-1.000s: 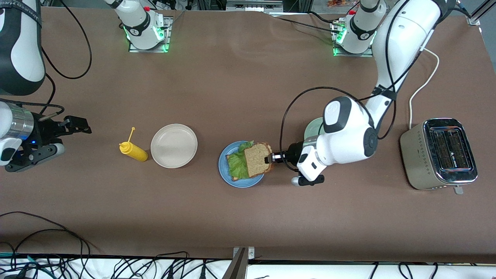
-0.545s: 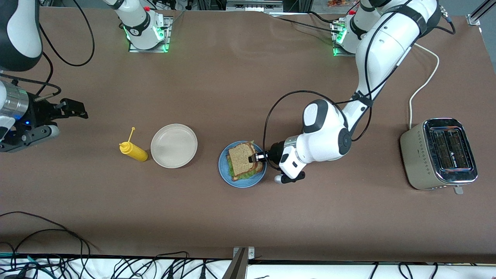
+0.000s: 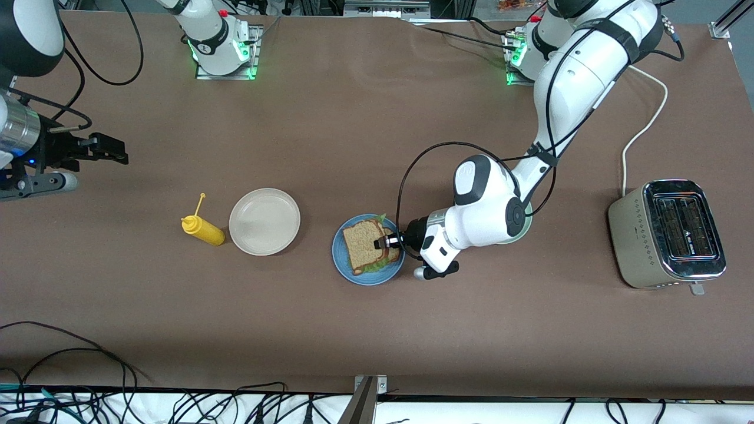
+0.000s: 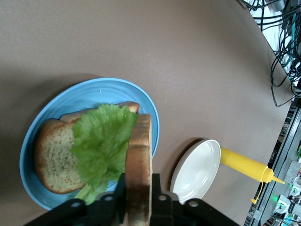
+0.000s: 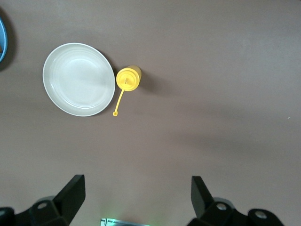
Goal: Make sandwich in blue plate with both arms
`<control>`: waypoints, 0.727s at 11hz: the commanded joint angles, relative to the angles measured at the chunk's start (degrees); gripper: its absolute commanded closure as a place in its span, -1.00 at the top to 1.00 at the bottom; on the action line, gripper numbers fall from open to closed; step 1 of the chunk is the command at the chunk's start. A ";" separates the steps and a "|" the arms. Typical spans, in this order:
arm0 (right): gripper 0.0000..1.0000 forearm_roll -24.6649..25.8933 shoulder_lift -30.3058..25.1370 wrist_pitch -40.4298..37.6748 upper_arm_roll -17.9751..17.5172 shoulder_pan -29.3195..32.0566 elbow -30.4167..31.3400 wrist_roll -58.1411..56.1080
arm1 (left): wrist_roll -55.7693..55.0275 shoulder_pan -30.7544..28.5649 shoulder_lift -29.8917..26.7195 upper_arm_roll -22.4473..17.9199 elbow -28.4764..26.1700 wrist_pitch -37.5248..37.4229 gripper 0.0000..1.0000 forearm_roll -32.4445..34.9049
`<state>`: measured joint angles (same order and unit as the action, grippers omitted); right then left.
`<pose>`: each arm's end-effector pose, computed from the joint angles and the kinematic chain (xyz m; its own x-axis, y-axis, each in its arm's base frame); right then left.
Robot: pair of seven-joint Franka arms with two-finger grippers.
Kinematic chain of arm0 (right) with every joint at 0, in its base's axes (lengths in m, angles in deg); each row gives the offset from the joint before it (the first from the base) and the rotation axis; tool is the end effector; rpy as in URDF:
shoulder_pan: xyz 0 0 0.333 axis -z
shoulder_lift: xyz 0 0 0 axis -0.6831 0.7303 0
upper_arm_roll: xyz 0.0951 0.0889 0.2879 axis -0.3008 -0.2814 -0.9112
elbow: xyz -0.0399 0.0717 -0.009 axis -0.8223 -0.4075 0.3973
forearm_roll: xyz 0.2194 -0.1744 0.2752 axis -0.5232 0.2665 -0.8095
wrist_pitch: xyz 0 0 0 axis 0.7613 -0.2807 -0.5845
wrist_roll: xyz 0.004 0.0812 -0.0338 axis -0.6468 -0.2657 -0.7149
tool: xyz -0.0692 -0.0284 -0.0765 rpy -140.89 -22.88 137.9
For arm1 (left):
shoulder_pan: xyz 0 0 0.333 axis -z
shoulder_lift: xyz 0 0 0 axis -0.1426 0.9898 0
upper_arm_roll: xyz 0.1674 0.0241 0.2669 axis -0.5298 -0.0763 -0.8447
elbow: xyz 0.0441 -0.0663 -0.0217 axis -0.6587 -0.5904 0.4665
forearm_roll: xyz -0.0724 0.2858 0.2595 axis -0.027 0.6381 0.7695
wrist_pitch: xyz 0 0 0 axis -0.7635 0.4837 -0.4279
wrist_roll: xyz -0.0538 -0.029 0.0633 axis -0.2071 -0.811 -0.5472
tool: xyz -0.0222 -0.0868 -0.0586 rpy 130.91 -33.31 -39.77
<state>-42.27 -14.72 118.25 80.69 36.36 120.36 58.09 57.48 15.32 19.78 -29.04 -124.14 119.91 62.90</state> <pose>0.5939 0.0129 0.5602 0.9735 0.1677 -0.1554 0.1677 -0.9858 -0.0127 0.6618 -0.3854 0.2609 0.9554 0.1998 -0.2174 0.2948 -0.6843 0.6669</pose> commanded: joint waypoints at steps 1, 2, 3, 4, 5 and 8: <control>1.00 1.12 -3.19 -0.71 0.50 -0.21 1.31 0.55 | -0.07 0.53 1.21 0.49 2.36 0.67 1.00 -0.72; 1.00 1.03 -3.11 -0.71 0.50 0.05 0.26 0.55 | -0.42 0.35 0.78 0.49 2.36 0.67 1.00 -0.55; 1.00 0.94 -3.10 -0.71 0.59 0.14 -0.02 0.55 | -0.60 0.35 -0.19 0.49 2.27 0.67 1.00 0.50; 1.00 0.94 -3.10 -0.71 1.11 0.14 -0.02 0.46 | -1.12 0.09 -1.24 0.49 1.84 0.15 1.00 3.03; 1.00 1.12 -3.19 -0.80 2.16 0.14 -0.11 0.38 | -3.65 -0.18 -2.29 0.58 1.57 -0.47 1.00 5.93; 1.00 0.86 -3.19 -0.98 3.32 0.14 -0.19 -0.33 | -15.50 -0.27 -6.77 0.67 1.57 -8.09 1.00 18.93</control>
<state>-41.79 -17.25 117.87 83.66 36.53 120.23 57.99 50.25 15.30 17.59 -28.37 -121.90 117.94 73.39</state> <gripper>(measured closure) 0.000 0.000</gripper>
